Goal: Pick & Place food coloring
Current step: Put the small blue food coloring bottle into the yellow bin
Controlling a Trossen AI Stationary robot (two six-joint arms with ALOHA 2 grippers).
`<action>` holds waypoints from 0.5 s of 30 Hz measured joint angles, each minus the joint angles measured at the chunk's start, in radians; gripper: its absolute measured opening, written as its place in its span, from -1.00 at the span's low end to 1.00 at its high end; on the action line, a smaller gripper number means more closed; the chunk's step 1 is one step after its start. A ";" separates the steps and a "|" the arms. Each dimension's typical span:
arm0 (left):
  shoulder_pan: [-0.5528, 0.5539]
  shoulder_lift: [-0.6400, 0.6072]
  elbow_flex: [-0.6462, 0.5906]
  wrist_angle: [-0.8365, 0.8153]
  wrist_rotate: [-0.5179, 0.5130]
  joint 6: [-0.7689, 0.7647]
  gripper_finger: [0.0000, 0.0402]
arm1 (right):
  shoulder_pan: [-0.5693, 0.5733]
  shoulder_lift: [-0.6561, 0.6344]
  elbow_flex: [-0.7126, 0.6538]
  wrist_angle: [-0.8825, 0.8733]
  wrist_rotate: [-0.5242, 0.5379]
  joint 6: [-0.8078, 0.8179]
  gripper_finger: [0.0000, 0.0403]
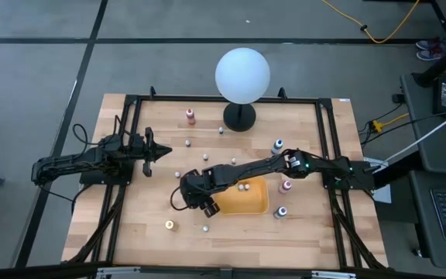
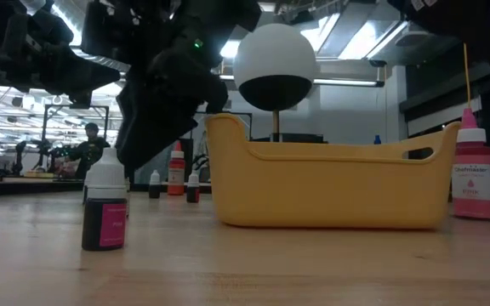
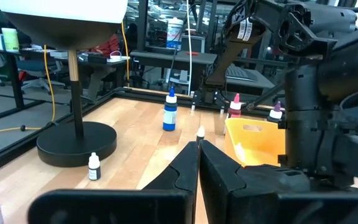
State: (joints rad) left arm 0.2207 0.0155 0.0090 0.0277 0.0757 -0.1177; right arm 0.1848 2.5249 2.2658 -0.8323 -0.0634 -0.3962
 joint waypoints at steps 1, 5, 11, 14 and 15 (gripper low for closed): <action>0.000 0.000 0.000 0.000 0.000 0.000 -0.95 | 0.000 0.005 0.001 -0.001 0.000 0.000 -0.04; 0.000 0.000 0.000 0.000 0.000 0.000 -0.94 | 0.001 0.010 0.000 -0.013 -0.002 0.002 -0.12; 0.000 0.000 0.000 0.000 0.000 0.000 -0.95 | 0.001 0.009 0.000 -0.003 -0.001 0.002 -0.22; 0.000 0.000 0.000 0.000 0.000 0.000 -0.96 | 0.001 0.009 0.000 -0.006 -0.001 0.002 -0.25; 0.000 0.000 0.000 -0.001 0.000 0.000 -0.96 | 0.001 0.009 0.000 -0.006 -0.001 0.002 -0.26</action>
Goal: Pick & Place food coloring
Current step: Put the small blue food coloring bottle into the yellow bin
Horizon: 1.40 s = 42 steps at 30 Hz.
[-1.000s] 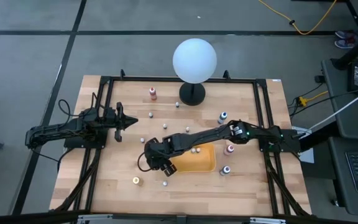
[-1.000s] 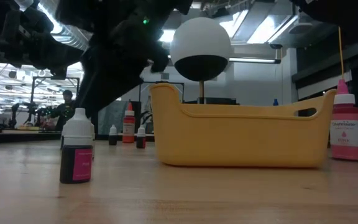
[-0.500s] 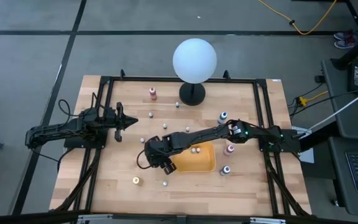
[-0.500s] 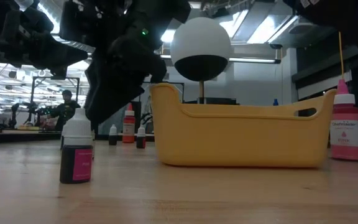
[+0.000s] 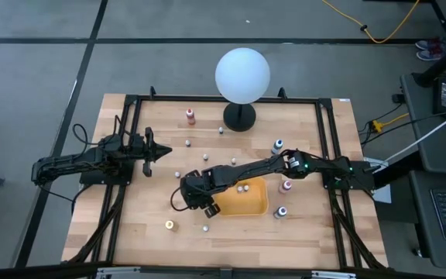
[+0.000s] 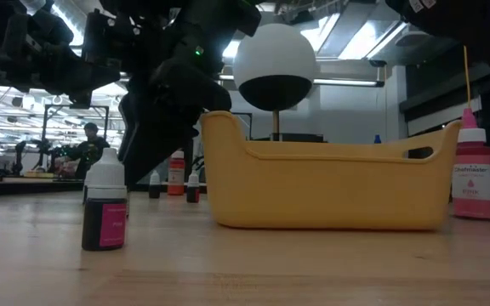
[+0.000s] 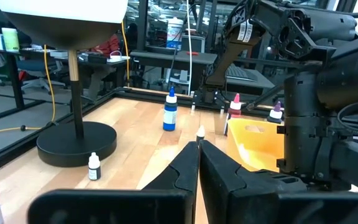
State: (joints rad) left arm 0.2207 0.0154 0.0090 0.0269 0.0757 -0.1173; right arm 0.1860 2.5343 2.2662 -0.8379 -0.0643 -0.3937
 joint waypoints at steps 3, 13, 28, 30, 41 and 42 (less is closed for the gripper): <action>0.000 0.000 0.000 0.000 0.000 0.000 -0.95 | 0.000 0.000 0.000 0.000 0.000 0.000 -0.29; 0.000 0.000 0.000 0.000 0.000 0.000 -0.94 | 0.000 0.000 0.000 0.003 0.000 0.000 -0.50; 0.000 0.000 0.000 0.000 0.000 0.000 -0.96 | 0.021 0.000 0.044 -0.009 0.017 -0.001 -0.64; 0.000 0.000 0.000 0.000 0.000 0.000 -0.96 | 0.030 0.000 0.085 -0.036 0.038 -0.001 -0.66; 0.000 0.000 0.000 0.001 0.000 0.000 -0.94 | 0.061 -0.125 0.087 -0.205 0.063 0.060 -0.69; 0.000 0.000 0.000 0.001 0.000 0.000 -0.95 | 0.069 -0.138 0.087 -0.232 0.082 0.067 -0.69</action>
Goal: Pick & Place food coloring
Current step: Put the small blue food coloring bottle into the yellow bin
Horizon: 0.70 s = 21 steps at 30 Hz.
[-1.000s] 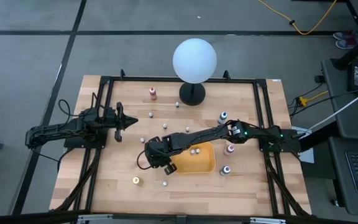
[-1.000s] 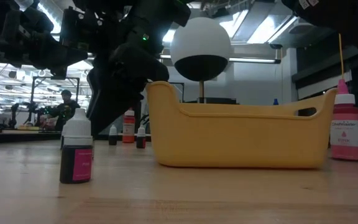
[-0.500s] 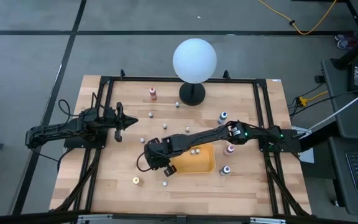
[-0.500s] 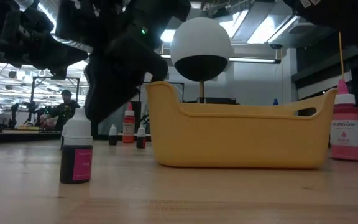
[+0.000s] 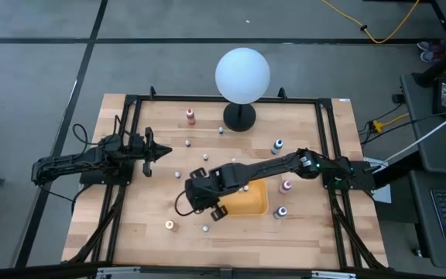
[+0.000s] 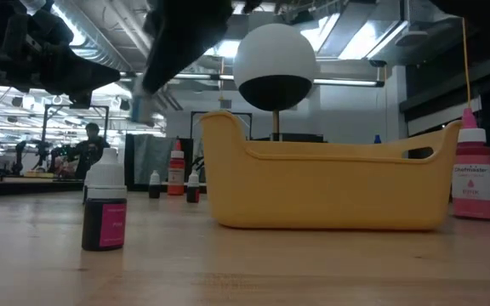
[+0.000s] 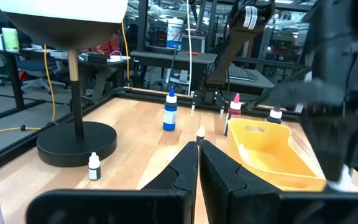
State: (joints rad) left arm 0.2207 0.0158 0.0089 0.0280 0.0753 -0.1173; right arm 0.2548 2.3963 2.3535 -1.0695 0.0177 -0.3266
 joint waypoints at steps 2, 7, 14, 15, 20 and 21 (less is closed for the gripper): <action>0.000 0.000 0.000 0.001 0.000 0.000 -0.95 | 0.015 -0.025 0.000 -0.062 0.049 0.010 -0.69; 0.000 0.000 0.000 0.000 0.000 0.000 -0.94 | 0.043 -0.079 0.000 -0.218 0.139 0.108 -0.69; 0.000 0.000 0.000 0.000 0.000 0.000 -0.96 | 0.078 -0.106 -0.003 -0.361 0.147 0.220 -0.68; 0.000 0.000 0.000 0.000 0.001 0.000 -0.96 | 0.082 -0.109 -0.004 -0.371 0.146 0.229 -0.68; 0.000 0.000 0.000 0.001 0.001 0.000 -0.96 | 0.098 -0.123 -0.006 -0.442 0.187 0.282 -0.68; 0.000 0.000 0.000 0.001 0.001 0.000 -0.96 | 0.099 -0.127 -0.006 -0.466 0.209 0.292 -0.68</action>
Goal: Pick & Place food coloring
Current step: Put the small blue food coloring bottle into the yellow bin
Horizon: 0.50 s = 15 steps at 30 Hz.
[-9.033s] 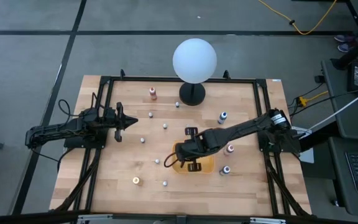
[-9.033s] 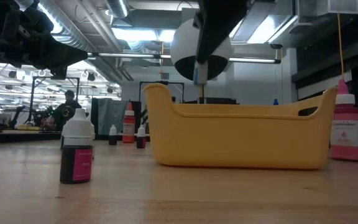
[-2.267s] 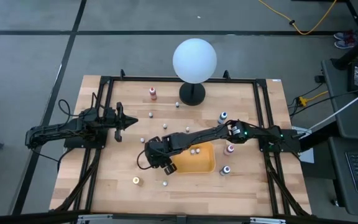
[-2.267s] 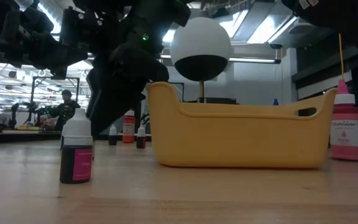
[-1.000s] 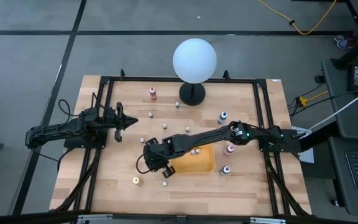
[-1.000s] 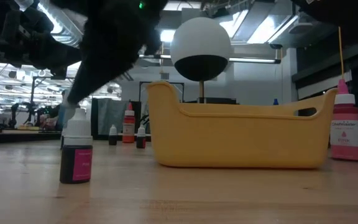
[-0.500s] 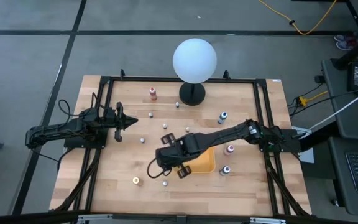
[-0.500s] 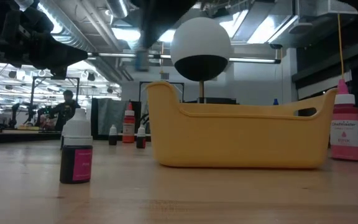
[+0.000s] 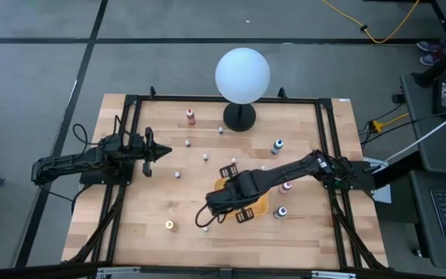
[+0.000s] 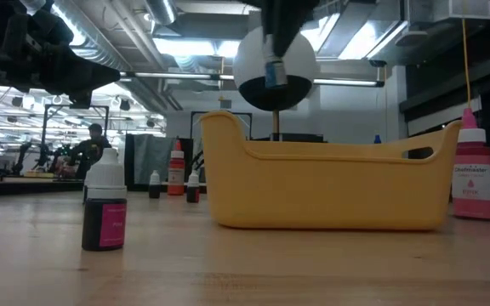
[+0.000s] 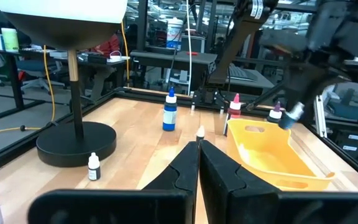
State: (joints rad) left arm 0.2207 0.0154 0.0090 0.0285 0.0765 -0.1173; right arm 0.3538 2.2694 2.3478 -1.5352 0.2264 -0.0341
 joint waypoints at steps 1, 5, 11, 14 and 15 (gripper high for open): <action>0.000 0.000 0.000 -0.001 -0.001 0.000 -0.96 | 0.000 -0.006 0.000 -0.029 0.019 0.001 -0.68; 0.000 0.000 0.000 0.000 0.000 0.000 -0.94 | -0.005 -0.060 -0.035 -0.012 0.032 0.020 -0.68; 0.000 0.000 0.000 0.000 0.000 0.000 -0.95 | -0.029 -0.215 -0.278 0.166 0.025 -0.002 -0.68; 0.000 0.000 0.000 0.000 0.000 0.000 -0.96 | -0.051 -0.318 -0.489 0.428 -0.008 -0.061 -0.68; 0.000 0.000 0.000 0.000 -0.001 0.000 -0.96 | -0.062 -0.348 -0.562 0.523 -0.029 -0.082 -0.68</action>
State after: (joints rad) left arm 0.2207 0.0156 0.0086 0.0284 0.0758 -0.1173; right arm 0.2921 1.9213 1.7855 -1.0123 0.1973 -0.1158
